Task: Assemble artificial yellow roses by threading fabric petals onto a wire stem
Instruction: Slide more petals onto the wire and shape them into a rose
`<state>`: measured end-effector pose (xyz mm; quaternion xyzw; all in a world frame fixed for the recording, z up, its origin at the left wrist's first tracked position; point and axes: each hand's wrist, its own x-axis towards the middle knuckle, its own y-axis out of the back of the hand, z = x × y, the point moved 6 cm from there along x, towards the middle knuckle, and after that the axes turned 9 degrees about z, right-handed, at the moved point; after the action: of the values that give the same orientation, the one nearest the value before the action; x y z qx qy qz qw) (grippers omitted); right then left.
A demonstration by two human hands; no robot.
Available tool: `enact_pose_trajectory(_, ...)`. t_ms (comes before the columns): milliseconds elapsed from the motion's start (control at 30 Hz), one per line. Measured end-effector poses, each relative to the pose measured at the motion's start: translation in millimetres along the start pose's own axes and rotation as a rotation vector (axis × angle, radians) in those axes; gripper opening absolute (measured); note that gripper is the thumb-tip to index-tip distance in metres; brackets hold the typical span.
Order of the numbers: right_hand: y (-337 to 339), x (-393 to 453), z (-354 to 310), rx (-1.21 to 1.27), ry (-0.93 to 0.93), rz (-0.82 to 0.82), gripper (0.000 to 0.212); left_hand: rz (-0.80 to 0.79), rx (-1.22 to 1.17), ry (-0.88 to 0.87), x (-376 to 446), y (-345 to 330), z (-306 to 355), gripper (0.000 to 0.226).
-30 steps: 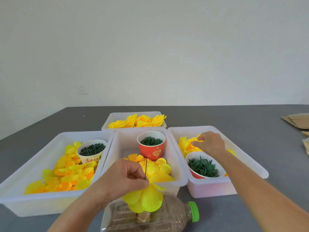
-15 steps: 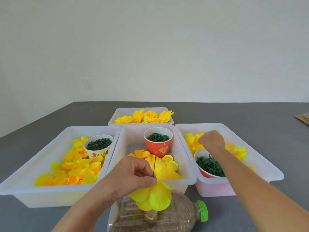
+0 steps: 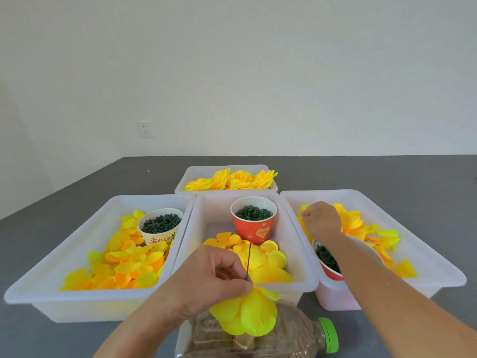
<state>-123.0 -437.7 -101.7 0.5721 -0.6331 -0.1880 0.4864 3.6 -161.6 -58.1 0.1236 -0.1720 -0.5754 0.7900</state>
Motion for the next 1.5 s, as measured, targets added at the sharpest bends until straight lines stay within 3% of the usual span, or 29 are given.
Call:
enact_pose_trajectory(133,39.9,3.1,7.2,0.434,-0.099,0.190,0.025,-0.004,-0.034,0.004,-0.4,0.0,-0.9,0.018)
enact_pose_trajectory(233,66.7,-5.0,4.7,0.754,-0.094,0.189,0.020,0.005,-0.048,0.001,-2.5,-0.4,-1.6,0.014)
enact_pose_trajectory(367,95.1,-32.8,-10.5,1.094,-0.054,0.067,0.017,0.054,-0.067,0.016,-4.6,0.1,-3.1,0.012)
enact_pose_trajectory(533,116.5,-83.5,-36.5,1.284,0.063,-0.139,0.034,0.071,-0.055,0.030,-7.2,-0.1,-3.6,0.009)
enact_pose_trajectory(600,120.7,-102.5,-48.9,1.347,0.077,-0.207,0.023,0.072,-0.055,0.030,-8.2,0.0,-3.3,0.010)
enact_pose_trajectory(667,123.2,-115.3,-57.1,1.336,0.077,-0.196,0.006,0.077,-0.057,0.024,-9.1,0.9,-2.8,0.013)
enact_pose_trajectory(700,123.5,-119.1,-58.8,1.296,0.079,-0.161,0.008,0.079,-0.054,0.020,-9.2,1.3,-2.6,0.015)
enact_pose_trajectory(867,121.3,-128.3,-67.9,1.232,0.102,-0.143,0.027,0.068,-0.056,0.012,-9.4,0.9,-2.4,0.020)
enact_pose_trajectory(1067,127.7,-128.5,-74.7,1.108,0.120,-0.114,0.066,0.064,-0.051,0.008,-8.6,2.1,-3.2,0.019)
enact_pose_trajectory(1500,143.9,-130.2,-85.1,1.189,-0.002,-0.177,0.028,0.045,-0.109,0.035,-11.5,5.8,-1.5,0.008)
